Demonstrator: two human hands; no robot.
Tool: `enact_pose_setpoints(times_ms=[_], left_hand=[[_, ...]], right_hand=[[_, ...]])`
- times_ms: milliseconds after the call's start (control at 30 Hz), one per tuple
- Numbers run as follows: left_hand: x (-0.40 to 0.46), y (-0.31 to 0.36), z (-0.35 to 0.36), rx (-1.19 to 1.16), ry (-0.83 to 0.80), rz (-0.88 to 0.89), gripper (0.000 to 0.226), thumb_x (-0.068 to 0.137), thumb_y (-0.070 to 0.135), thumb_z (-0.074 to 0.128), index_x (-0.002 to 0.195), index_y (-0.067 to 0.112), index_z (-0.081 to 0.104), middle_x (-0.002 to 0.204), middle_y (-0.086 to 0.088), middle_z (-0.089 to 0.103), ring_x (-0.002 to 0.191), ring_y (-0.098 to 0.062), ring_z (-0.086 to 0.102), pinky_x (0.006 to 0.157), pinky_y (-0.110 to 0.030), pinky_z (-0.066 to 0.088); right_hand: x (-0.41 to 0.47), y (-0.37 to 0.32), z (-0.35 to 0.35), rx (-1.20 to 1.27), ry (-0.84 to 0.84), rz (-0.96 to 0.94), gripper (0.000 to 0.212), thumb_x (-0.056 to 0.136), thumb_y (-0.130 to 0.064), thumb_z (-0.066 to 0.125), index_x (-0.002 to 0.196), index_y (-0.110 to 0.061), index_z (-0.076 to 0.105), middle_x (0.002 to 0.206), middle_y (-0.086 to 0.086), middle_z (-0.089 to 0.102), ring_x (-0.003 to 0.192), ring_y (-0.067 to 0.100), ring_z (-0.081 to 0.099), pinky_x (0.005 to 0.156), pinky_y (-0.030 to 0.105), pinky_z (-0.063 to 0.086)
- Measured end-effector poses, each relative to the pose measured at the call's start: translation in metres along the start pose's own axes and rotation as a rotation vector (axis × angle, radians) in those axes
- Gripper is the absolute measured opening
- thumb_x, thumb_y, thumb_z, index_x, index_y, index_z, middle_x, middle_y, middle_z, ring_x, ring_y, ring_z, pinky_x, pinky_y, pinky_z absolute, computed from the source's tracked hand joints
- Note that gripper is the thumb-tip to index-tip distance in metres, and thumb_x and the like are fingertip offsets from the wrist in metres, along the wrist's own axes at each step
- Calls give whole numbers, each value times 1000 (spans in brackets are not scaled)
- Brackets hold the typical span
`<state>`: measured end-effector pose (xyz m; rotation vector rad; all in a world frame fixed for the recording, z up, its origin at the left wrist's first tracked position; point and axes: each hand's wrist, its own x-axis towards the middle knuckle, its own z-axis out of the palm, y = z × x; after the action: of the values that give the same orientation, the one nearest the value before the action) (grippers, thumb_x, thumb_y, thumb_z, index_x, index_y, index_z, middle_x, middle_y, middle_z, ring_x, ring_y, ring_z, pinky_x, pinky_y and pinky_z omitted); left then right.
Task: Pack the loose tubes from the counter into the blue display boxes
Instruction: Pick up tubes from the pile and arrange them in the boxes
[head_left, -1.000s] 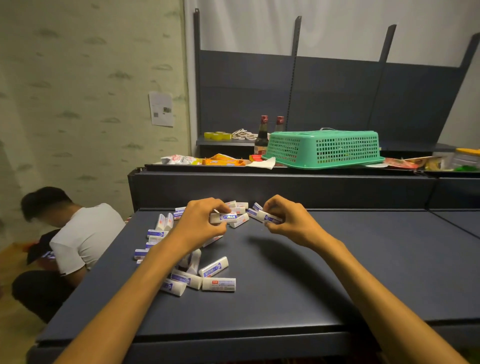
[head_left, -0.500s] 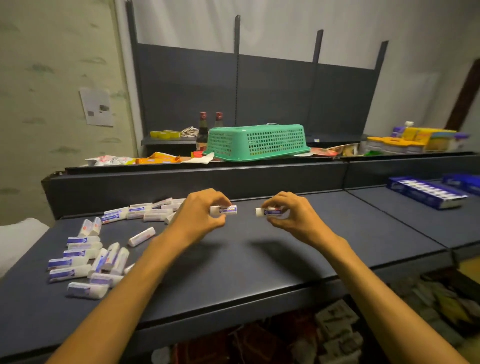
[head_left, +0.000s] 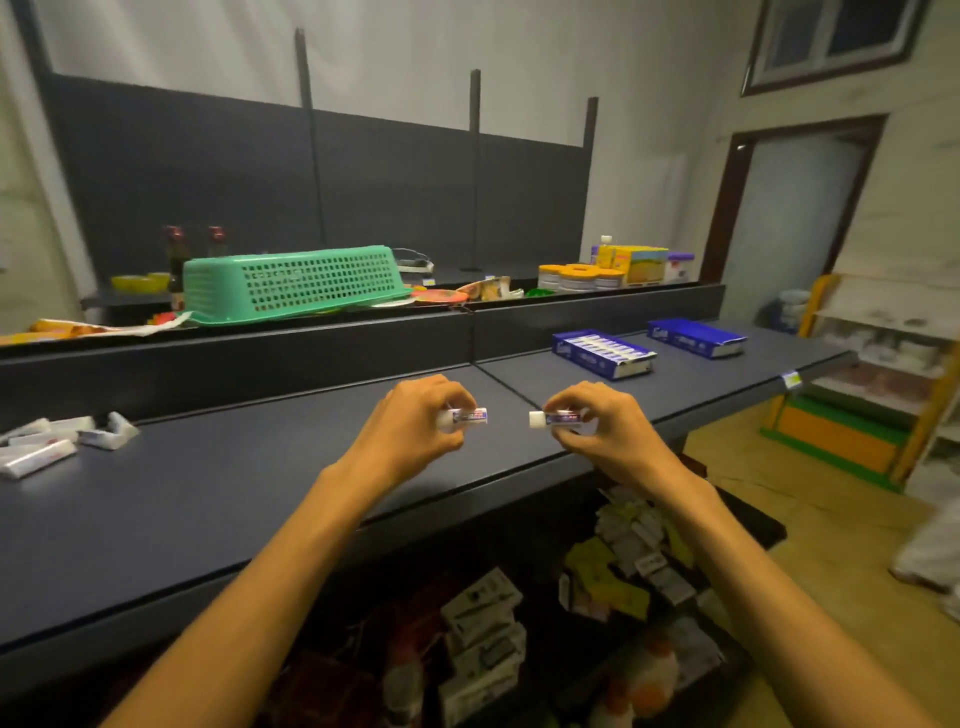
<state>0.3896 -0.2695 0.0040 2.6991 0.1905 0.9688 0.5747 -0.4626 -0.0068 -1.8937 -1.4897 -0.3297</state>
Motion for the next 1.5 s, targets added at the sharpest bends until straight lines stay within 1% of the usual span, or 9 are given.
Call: enact_pose_setpoints(times_ms=[133, 300, 500, 700, 867, 1067, 1167, 1333, 1500], left_hand=[[40, 49, 44, 1, -34, 45, 29, 73, 14, 79, 101, 20, 70, 97, 3, 67, 84, -14, 61, 75, -38, 56], [88, 94, 95, -22, -79, 87, 30, 77, 15, 78, 105, 18, 69, 103, 1, 66, 89, -14, 62, 79, -36, 56], [150, 116, 164, -58, -96, 106, 32, 75, 18, 79, 105, 22, 68, 104, 3, 66, 92, -14, 61, 79, -38, 56], [227, 125, 230, -79, -86, 128, 32, 77, 17, 79, 107, 19, 69, 107, 0, 68, 95, -14, 61, 82, -36, 56], [297, 127, 278, -83, -82, 134, 30, 76, 16, 78, 105, 20, 70, 101, 1, 67, 89, -14, 62, 77, -38, 56], [365, 128, 327, -81, -96, 120, 29, 75, 18, 78, 102, 25, 69, 98, 7, 65, 86, -9, 58, 74, -35, 56], [395, 132, 352, -75, -88, 119, 30, 77, 19, 77, 106, 23, 69, 103, 5, 66, 90, -7, 57, 75, -32, 55], [437, 141, 394, -61, -81, 99, 30, 78, 19, 77, 107, 21, 68, 107, 3, 67, 95, -10, 60, 74, -33, 56], [474, 153, 427, -5, -89, -7, 32, 78, 22, 78, 108, 24, 67, 109, 4, 65, 97, -11, 59, 76, -36, 57]], right_hand=[[-27, 49, -48, -47, 49, 42, 27, 79, -12, 76, 104, -18, 68, 101, -2, 67, 92, 13, 60, 80, 31, 53], [-41, 106, -90, -96, 106, 85, 27, 79, -13, 77, 103, -19, 68, 100, -2, 67, 89, 11, 59, 77, 24, 51], [-41, 178, -124, -137, 113, 151, 26, 81, -11, 75, 105, -16, 68, 100, -2, 66, 90, 11, 58, 78, 16, 47], [-18, 267, -154, -175, 106, 208, 27, 82, -12, 74, 108, -17, 67, 103, -5, 65, 93, 6, 56, 74, 8, 40], [9, 345, -177, -175, 121, 246, 28, 84, -17, 73, 110, -22, 66, 110, -6, 64, 100, 3, 52, 77, 16, 47], [38, 421, -199, -160, 125, 265, 29, 85, -21, 73, 112, -24, 65, 113, -5, 63, 100, 0, 49, 74, 15, 44], [52, 457, -207, -145, 119, 254, 28, 85, -19, 72, 113, -22, 65, 111, -4, 64, 100, 3, 51, 75, 18, 46], [69, 528, -214, -116, 103, 215, 27, 84, -19, 72, 110, -26, 66, 108, -6, 65, 98, 5, 55, 76, 25, 52], [90, 596, -226, -91, 45, 138, 28, 82, -18, 74, 108, -24, 66, 106, -6, 66, 95, 7, 57, 77, 32, 54]])
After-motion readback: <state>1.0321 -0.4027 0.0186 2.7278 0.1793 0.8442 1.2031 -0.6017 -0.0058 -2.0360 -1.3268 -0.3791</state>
